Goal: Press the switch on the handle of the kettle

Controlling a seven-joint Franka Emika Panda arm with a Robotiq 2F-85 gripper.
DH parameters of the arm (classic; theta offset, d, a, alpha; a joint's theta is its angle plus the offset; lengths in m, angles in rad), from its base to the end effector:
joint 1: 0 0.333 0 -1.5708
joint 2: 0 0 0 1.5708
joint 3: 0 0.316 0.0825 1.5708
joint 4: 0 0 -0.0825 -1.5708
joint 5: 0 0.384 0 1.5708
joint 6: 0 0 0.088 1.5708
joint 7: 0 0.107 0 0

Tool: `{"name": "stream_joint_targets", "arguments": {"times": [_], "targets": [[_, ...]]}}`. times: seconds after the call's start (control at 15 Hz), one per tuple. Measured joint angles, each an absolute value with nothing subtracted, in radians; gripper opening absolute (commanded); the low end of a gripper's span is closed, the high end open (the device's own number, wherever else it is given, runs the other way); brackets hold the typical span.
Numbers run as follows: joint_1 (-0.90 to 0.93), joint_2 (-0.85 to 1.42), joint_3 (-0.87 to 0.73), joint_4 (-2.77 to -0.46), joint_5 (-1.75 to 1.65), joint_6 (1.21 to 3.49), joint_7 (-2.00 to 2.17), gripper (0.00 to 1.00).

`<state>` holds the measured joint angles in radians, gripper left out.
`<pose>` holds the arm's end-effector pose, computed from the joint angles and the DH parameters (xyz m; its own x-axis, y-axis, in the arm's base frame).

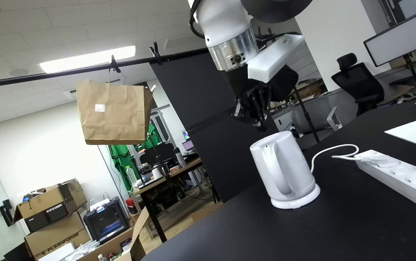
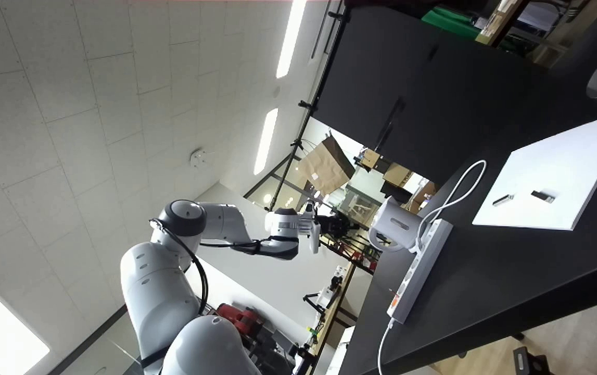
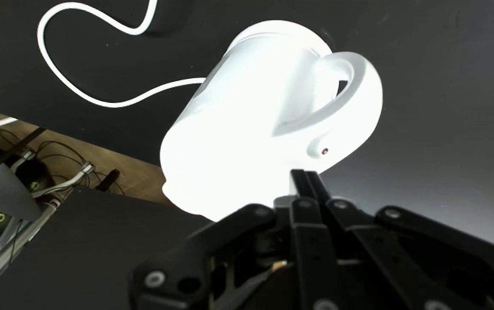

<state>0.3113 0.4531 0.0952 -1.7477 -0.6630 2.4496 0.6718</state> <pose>0.6302 0.2635 0.3407 0.8904 0.2256 0.3954 0.1174 -0.9530 0.2793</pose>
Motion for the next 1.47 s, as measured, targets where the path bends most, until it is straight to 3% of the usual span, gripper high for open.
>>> {"name": "stream_joint_targets", "arguments": {"times": [1.47], "targets": [[0.347, 0.519, 0.023, -1.715, -0.455, 2.486, 0.541, 0.0]]}}
